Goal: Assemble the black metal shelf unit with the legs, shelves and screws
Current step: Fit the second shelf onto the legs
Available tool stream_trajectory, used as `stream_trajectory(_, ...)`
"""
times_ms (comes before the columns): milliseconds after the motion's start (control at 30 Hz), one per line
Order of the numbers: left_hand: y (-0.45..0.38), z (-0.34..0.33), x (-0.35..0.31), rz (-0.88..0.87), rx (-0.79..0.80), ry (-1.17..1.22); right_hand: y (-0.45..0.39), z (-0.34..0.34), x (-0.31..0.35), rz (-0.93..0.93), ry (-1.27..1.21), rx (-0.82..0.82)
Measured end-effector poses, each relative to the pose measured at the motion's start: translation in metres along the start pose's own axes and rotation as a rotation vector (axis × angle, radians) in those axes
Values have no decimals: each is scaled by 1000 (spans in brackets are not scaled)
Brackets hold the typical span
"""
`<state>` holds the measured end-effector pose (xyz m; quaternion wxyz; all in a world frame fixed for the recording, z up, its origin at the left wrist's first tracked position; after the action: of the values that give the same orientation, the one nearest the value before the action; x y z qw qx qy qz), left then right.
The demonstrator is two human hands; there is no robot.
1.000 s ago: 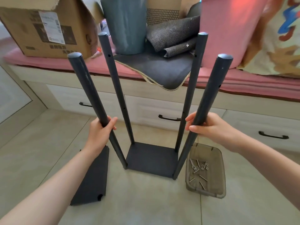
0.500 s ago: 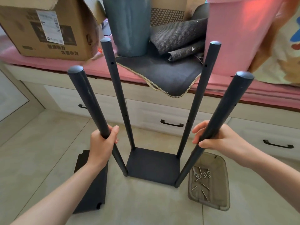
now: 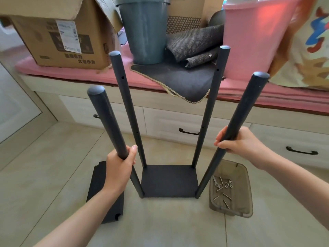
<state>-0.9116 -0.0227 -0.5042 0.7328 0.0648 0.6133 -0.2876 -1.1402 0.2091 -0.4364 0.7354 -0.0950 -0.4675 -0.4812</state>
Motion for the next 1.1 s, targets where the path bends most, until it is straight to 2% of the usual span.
stream_trajectory(333, 9, 20, -8, 19, 290, -77, 11, -7, -9, -61, -7, -63)
stream_trajectory(533, 10, 31, -10, 6, 138, -38, 21, -18, -8, -79, 48, 19)
stream_trajectory(800, 12, 51, -5, -30, 387, -172, 22, -14, -5, -85, 95, -3)
stream_trajectory(900, 15, 56, 3, 9, 387, -103, 26, -23, -9, -125, 154, 10)
stream_trajectory(967, 18, 63, 12, 40, 379, -56, 25, -26, -22, -277, 159, 89)
stream_trajectory(1033, 23, 70, 21, 52, 391, -32, 28, -29, -33, -508, 65, 280)
stream_trajectory(1100, 29, 78, 31, 65, 369, 7, 34, -37, -35, -606, 93, 440)
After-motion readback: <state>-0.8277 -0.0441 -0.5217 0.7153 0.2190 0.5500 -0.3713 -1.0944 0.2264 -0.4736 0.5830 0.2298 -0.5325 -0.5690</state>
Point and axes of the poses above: each hand's wrist, its own y-axis away from the middle knuckle, its own z-axis out of the back of the hand, x = y × z, the point moved 4 cm from there along -y, towards the middle knuckle, and after that the axes turned 11 degrees about -z, right-handed, at the moved point
